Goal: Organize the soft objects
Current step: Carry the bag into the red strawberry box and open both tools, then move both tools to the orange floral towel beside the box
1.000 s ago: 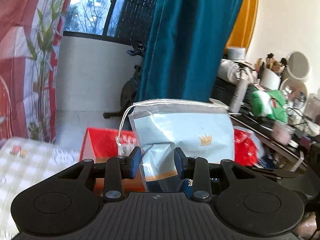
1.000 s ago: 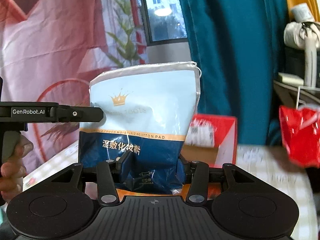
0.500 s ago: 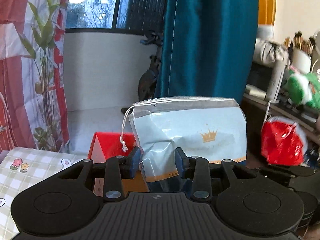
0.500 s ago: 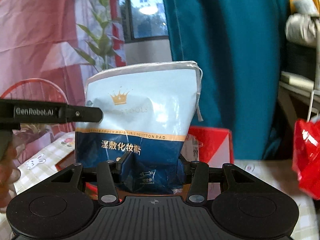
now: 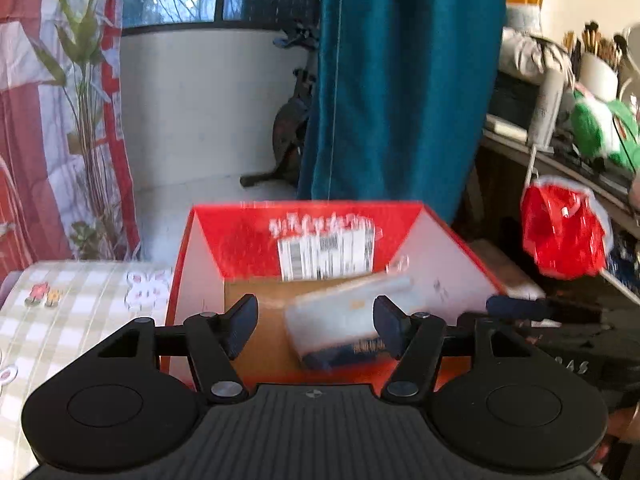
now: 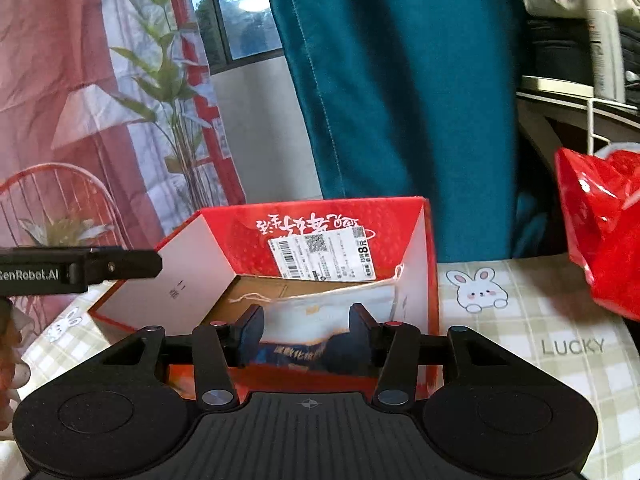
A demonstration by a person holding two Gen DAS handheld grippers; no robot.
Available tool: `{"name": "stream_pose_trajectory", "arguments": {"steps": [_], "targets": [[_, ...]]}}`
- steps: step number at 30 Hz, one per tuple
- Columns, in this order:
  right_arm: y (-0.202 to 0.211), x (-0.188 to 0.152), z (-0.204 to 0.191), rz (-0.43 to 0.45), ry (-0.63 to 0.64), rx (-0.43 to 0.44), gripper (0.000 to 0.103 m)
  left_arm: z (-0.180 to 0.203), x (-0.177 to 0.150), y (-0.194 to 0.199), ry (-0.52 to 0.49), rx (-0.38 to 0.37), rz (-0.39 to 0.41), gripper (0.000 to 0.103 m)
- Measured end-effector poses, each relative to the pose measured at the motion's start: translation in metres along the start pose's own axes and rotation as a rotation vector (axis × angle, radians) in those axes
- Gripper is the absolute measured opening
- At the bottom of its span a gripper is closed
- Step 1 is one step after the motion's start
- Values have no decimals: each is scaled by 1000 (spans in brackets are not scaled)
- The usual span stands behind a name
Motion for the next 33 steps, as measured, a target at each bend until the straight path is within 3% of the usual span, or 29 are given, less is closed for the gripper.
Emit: {"name": "stream_pose_trajectory", "arguments": {"steps": [5, 10, 17, 33], "targets": [[25, -19, -9, 21, 10, 25, 45, 7, -28, 15, -9, -17, -73, 65], [45, -44, -27, 20, 44, 43, 44, 16, -50, 29, -13, -47, -96, 61], [50, -91, -50, -45, 120, 51, 44, 22, -82, 29, 28, -87, -129, 35], [49, -133, -44, -81, 124, 46, 44, 26, -137, 15, 94, -70, -158, 33]]}}
Point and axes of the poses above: each gripper's, at about its wrist camera, not at the fingertips, and y roughly against the way its jaws point, z to its right, x to its top, the point moved 9 cm from there along -y, roughly the way its jaws point, and after that the axes turned 10 degrees about -x, right-handed, at the moved point
